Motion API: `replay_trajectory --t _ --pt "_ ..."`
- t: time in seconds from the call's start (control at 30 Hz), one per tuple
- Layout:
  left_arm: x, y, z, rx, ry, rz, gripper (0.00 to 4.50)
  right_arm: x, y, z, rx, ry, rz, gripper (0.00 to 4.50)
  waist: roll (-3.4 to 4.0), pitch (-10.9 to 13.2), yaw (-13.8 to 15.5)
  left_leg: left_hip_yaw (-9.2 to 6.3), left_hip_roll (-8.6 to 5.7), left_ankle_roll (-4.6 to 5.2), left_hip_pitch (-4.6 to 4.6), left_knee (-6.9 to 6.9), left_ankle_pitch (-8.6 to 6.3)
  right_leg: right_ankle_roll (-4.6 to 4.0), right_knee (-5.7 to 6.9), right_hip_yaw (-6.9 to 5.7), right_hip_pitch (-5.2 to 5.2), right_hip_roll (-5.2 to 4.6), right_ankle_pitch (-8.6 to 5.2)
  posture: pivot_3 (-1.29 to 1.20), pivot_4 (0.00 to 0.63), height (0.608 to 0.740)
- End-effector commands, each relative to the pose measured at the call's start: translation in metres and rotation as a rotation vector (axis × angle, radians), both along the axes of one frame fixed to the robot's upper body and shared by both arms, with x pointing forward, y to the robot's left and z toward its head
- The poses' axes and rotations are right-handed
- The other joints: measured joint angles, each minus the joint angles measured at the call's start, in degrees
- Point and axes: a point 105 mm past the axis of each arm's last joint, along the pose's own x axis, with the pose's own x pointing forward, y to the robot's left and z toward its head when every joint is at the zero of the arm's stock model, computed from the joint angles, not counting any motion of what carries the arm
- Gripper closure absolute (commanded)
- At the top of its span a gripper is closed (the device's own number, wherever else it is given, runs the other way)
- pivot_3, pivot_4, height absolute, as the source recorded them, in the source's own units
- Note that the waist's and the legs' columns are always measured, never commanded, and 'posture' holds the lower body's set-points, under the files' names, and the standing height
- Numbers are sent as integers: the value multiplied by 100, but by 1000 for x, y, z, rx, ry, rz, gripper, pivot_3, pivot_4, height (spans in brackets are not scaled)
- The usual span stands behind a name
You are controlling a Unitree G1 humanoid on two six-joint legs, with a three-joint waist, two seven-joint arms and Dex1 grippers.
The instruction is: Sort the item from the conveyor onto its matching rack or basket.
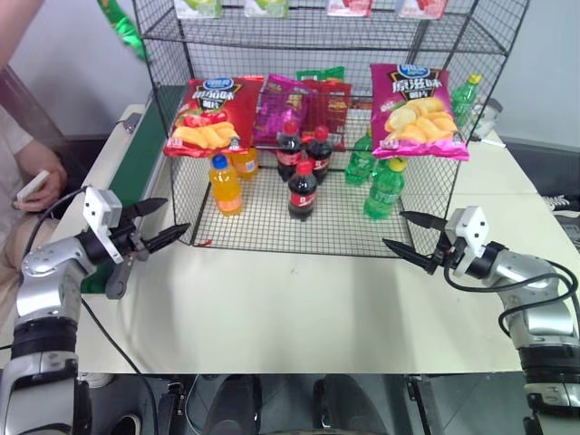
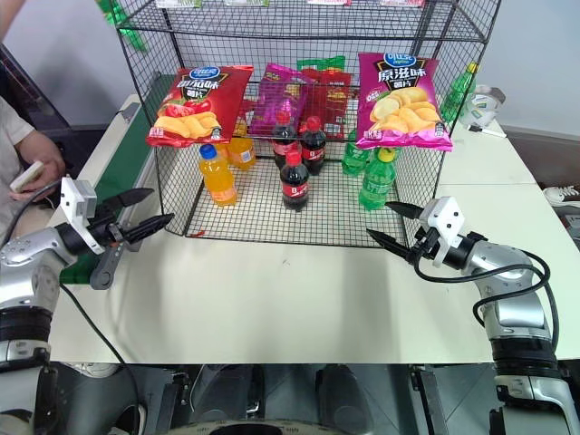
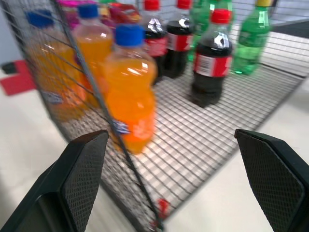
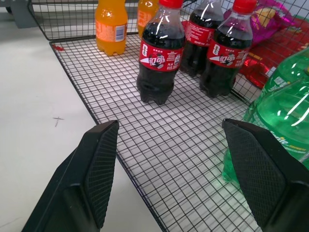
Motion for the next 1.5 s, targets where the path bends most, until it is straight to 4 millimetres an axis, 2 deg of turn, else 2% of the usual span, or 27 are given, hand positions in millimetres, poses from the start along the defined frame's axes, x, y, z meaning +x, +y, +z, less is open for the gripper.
replay_trajectory --t 0.03,0.3,0.87,1.5 --pt "-7 5 15 10 -43 7 0 -1 6 17 -9 -48 41 948 0 0 4 0 0 0 0 0 0 0 0 0 1 0 0 0 150 739" --pt "-7 10 11 36 -33 72 0 -2 9 18 -16 -39 60 948 0 0 4 0 -1 0 0 0 0 0 -1 0 0 -3 0 0 150 739" --pt "-21 12 7 4 16 110 0 6 12 23 -35 -38 88 948 0 0 -3 -1 -1 0 0 -4 0 0 -1 -1 0 -6 0 0 150 739" --pt "-20 19 14 72 -78 137 0 2 13 21 -51 -31 83 948 0 0 -1 -1 -2 0 0 -5 0 0 -2 -1 -1 -7 0 0 150 739"
